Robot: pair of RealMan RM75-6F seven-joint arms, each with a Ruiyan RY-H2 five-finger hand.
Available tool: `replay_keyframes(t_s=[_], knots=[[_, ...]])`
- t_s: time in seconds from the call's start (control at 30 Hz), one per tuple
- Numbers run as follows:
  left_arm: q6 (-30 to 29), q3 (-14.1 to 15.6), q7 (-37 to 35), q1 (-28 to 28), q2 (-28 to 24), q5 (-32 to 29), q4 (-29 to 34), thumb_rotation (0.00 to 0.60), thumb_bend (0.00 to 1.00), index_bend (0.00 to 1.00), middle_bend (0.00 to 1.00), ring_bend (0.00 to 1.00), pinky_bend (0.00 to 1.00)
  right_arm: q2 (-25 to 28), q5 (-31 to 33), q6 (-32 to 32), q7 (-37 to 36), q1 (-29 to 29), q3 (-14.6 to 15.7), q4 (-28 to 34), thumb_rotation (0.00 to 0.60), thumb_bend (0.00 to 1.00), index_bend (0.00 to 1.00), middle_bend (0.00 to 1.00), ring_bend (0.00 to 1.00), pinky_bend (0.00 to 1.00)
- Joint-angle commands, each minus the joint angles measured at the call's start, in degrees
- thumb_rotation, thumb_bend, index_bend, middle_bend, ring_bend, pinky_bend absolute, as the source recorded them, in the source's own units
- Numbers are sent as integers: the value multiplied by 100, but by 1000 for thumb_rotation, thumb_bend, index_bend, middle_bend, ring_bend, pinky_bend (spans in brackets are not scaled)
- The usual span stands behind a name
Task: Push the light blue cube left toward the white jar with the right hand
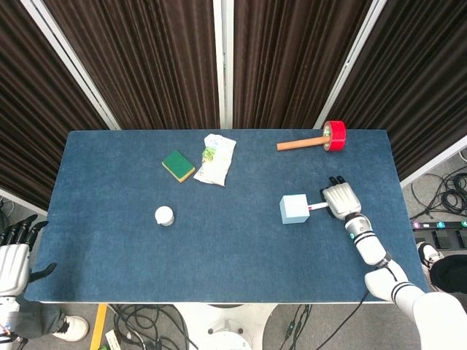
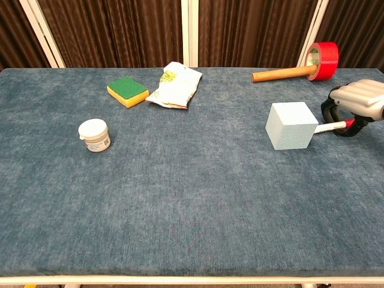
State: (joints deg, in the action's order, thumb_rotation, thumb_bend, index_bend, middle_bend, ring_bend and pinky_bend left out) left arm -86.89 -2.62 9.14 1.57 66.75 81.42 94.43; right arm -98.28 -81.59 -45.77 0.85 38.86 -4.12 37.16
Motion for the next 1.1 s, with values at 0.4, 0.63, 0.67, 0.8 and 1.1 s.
replay_keyframes(t_s=[0.4,0.63,0.67,0.8,1.1], knots=[[37,-9,50,50,16,49,32,600,91,258,222,158,158,589,-52,-247,-330,-238,94,577,600,477,591,527,163,191],[21,-10,65,49,1,66,56,600,91,258,222,158,158,603,-30,-192,-400,-218,85,814,600,477,594,527,163,191],[22,-9,65,49,0,65,55,600,91,257,222,158,158,577,-18,-171,-384,-185,62,858,600,477,594,527,163,191],[-3,-7,48,33,-10,69,52,600,91,257,222,158,158,473,40,-77,-233,-19,-50,1027,600,477,597,529,163,191],[-49,26,-40,-40,-7,44,-3,600,91,258,222,158,158,138,366,291,465,449,-368,1466,600,477,600,533,163,191]])
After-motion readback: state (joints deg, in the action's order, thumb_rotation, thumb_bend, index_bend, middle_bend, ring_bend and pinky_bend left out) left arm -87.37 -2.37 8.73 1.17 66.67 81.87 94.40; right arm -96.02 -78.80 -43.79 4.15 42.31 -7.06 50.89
